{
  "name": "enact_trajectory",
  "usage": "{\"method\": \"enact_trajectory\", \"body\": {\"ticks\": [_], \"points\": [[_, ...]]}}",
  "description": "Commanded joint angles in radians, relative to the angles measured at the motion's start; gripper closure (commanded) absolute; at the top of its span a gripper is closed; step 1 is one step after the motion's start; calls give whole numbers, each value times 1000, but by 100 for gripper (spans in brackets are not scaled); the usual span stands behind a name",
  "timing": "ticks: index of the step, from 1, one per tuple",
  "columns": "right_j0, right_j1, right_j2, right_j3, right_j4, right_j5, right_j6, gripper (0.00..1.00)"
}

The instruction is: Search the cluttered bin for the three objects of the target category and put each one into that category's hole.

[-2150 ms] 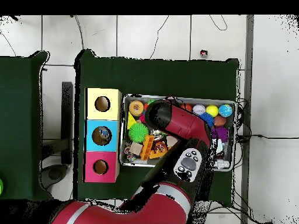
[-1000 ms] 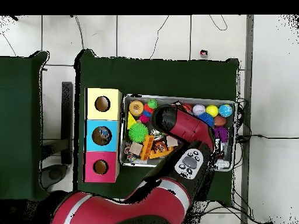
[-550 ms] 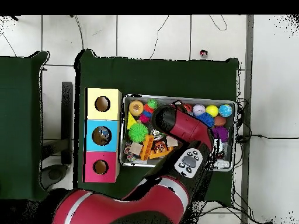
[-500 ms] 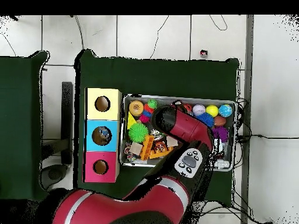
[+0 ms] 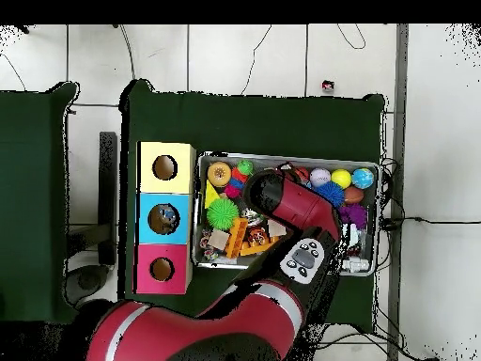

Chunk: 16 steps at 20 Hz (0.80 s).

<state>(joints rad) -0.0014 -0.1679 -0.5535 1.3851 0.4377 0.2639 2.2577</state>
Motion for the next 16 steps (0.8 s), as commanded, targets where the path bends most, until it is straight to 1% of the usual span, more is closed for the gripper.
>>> {"method": "enact_trajectory", "body": {"ticks": [1, 3, 6, 9, 13, 16], "points": [[-15, 62, 120, -3, 58, 58, 206, 0], [-19, 61, 132, 5, 62, 57, 206, 0], [-22, 63, 138, 10, 61, 80, 199, 0], [-31, 63, 141, 0, 49, 175, 177, 0], [-44, 63, 152, -13, 37, 258, 156, 0], [-49, 70, 153, -25, 32, 293, 152, 0]]}}
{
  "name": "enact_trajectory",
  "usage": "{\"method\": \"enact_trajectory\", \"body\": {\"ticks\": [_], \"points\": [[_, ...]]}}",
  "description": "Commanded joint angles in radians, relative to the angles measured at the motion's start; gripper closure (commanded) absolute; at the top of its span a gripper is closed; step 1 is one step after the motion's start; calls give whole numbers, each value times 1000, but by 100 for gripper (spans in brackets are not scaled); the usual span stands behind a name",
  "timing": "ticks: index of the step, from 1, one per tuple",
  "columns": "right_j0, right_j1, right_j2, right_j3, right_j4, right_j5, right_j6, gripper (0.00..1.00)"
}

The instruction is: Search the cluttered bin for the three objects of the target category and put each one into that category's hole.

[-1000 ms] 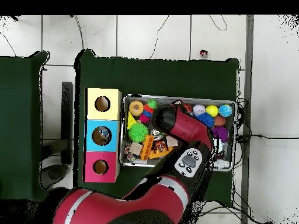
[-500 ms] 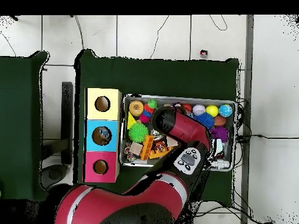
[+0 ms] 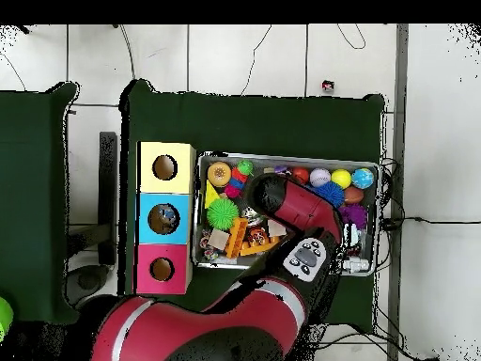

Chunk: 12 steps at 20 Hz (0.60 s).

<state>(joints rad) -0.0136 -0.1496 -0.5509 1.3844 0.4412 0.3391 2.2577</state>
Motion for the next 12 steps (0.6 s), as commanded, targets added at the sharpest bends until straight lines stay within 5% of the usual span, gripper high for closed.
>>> {"method": "enact_trajectory", "body": {"ticks": [1, 12], "points": [[-40, 52, 153, -30, 26, 235, 147, 0], [-89, 20, 183, -51, -15, 394, 72, 0]]}}
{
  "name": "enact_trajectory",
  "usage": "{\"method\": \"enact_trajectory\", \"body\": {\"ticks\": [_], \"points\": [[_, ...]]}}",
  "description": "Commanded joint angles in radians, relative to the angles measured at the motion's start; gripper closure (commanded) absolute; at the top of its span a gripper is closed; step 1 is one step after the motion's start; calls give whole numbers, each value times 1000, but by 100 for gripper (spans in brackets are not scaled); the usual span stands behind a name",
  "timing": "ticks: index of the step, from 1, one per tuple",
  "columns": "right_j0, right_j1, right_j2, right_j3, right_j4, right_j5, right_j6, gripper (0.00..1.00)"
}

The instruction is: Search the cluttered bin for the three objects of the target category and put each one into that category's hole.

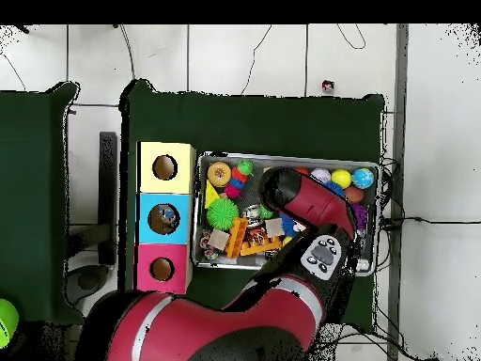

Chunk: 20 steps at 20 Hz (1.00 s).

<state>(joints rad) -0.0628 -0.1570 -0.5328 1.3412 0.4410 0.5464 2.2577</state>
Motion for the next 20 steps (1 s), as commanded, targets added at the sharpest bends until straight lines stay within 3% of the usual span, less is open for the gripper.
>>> {"method": "enact_trajectory", "body": {"ticks": [1, 4, 7, 11, 16, 18, 20], "points": [[-43, 29, 166, -12, -17, 203, 70, 0], [-44, 30, 170, -3, -14, 184, 78, 0], [-40, 42, 184, 23, 9, 60, 115, 0], [-69, 64, 230, 29, 20, 93, 94, 0], [-63, 95, 242, 50, 35, -41, 148, 0], [-55, 111, 230, 39, 38, -36, 170, 0], [-41, 134, 199, 8, 33, 32, 191, 0]]}}
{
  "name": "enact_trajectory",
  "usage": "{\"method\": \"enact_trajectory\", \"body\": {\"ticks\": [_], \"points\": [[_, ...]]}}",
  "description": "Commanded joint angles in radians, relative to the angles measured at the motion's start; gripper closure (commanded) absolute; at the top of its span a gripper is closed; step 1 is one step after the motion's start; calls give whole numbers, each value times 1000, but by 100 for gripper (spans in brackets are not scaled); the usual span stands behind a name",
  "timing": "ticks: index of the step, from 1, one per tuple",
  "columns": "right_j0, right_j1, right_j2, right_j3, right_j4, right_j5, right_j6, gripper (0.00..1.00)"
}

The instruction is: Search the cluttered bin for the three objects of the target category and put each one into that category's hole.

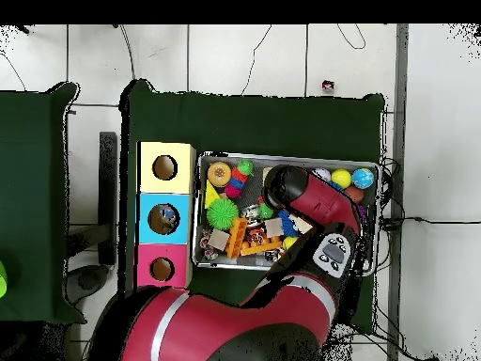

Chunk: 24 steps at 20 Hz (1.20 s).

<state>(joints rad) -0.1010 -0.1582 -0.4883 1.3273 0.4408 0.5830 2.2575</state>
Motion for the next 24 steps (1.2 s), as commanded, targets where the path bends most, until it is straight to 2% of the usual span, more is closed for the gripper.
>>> {"method": "enact_trajectory", "body": {"ticks": [1, 4, 10, 15, 16, 24], "points": [[2, 151, 140, 0, 32, 55, 205, 0], [1, 169, 128, -26, 28, 118, 214, 0], [-2, 176, 123, -29, 40, 104, 232, 0], [-12, 178, 127, -38, 42, 134, 230, 0], [-15, 179, 129, -40, 42, 144, 228, 100], [-19, 183, 123, -54, 37, 179, 224, 100]]}}
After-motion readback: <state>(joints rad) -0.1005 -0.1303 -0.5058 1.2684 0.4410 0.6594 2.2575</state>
